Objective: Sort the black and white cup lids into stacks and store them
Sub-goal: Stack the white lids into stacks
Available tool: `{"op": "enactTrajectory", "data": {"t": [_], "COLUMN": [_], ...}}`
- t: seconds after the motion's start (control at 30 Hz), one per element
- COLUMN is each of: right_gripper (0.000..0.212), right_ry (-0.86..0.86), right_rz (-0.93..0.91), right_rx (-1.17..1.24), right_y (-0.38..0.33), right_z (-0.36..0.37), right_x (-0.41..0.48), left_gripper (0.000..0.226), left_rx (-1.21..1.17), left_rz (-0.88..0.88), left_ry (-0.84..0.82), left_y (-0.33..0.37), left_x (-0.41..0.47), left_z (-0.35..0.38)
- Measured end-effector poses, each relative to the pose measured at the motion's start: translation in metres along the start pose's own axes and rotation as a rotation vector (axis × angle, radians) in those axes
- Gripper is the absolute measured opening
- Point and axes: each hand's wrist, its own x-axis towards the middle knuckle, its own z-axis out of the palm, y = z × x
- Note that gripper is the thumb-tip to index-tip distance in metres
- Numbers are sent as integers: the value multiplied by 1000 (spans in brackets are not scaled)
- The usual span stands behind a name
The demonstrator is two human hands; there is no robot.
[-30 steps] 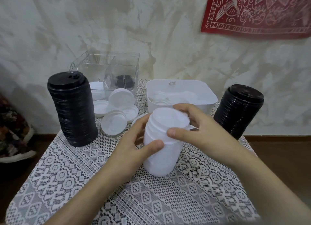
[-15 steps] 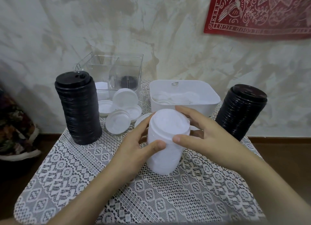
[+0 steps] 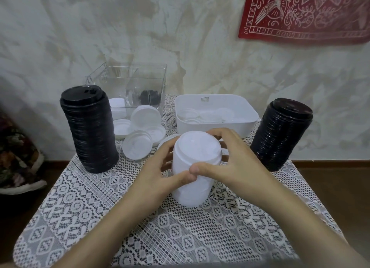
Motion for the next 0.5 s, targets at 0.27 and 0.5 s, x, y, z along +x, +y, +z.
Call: {"op": "enactTrajectory", "data": {"t": [0.27,0.5], "right_gripper": [86,78], "right_ry": [-213,-91], "right_rz": [34,17], "right_rx": [236,174], "right_y": [8,6], "right_z": [-16,-6], "right_x": [0,1], "left_gripper": [99,104], "left_rx": [-8,92], "left_rz": [-23,22], "left_ry": [2,48], "left_y": [0,0], "left_x": [-1,-1], "left_z": [-2,0]}}
